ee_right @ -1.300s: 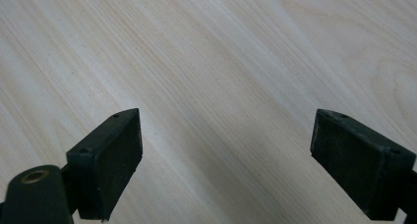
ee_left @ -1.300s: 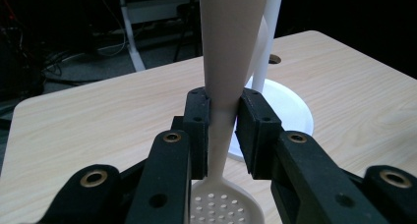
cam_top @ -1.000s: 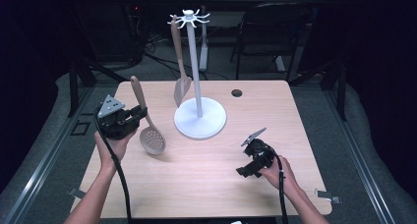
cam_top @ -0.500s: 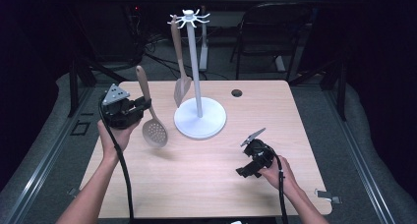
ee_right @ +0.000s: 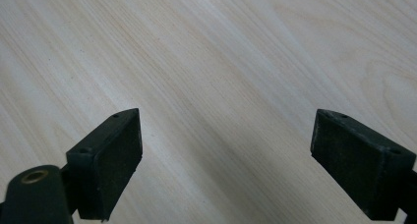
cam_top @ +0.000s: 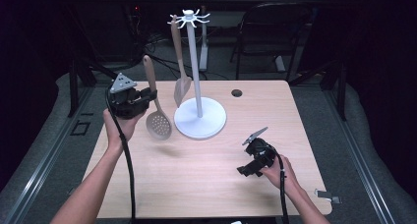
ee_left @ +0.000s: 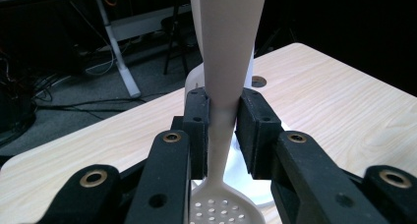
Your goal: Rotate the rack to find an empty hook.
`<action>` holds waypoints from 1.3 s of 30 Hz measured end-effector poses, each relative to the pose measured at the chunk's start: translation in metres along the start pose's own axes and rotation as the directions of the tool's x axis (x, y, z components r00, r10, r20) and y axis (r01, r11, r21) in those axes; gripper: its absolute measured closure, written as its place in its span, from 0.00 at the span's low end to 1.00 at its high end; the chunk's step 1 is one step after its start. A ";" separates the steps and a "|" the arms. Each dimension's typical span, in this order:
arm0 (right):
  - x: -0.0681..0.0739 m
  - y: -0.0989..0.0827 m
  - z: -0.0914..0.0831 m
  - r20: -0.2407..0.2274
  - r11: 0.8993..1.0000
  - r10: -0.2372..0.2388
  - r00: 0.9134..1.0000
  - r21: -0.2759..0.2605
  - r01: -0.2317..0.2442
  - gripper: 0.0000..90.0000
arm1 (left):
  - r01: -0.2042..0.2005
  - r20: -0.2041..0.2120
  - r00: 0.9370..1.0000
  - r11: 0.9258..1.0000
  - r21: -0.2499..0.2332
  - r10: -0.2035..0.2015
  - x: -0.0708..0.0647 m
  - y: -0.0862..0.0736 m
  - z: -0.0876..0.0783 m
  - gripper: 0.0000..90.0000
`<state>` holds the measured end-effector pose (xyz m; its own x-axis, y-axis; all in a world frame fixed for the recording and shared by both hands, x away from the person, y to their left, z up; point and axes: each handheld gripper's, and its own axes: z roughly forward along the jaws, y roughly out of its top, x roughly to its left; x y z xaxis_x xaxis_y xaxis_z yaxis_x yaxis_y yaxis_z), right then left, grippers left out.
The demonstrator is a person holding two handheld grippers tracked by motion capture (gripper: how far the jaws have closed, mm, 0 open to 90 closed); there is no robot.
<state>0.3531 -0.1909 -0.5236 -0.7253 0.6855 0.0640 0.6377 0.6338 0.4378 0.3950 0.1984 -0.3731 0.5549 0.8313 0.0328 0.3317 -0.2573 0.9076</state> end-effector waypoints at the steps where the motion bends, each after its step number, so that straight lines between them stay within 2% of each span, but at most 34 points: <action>1: 0.001 0.000 0.001 -0.005 1.000 0.003 1.000 -0.004 -0.003 0.13 | -0.001 0.002 1.000 1.000 0.001 0.001 0.000 0.002 0.001 0.84; 8: 0.001 0.001 0.002 -0.003 1.000 -0.005 1.000 0.006 0.005 0.13 | -0.027 0.000 1.000 1.000 0.001 0.027 -0.002 0.015 0.006 0.84; 25: 0.002 0.001 0.001 -0.001 1.000 -0.010 1.000 0.008 0.010 0.13 | -0.039 -0.005 0.999 0.999 -0.007 0.039 -0.005 0.036 0.015 0.84; 39: 0.003 0.001 0.001 -0.003 1.000 -0.012 1.000 0.008 0.012 0.13 | -0.058 -0.008 0.998 0.998 -0.002 0.058 -0.009 0.046 0.021 0.84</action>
<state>0.3525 -0.1878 -0.5240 -0.7334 0.6770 0.0613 0.6311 0.6446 0.4315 0.4211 0.1690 -0.3404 0.5672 0.8188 0.0882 0.2975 -0.3036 0.9052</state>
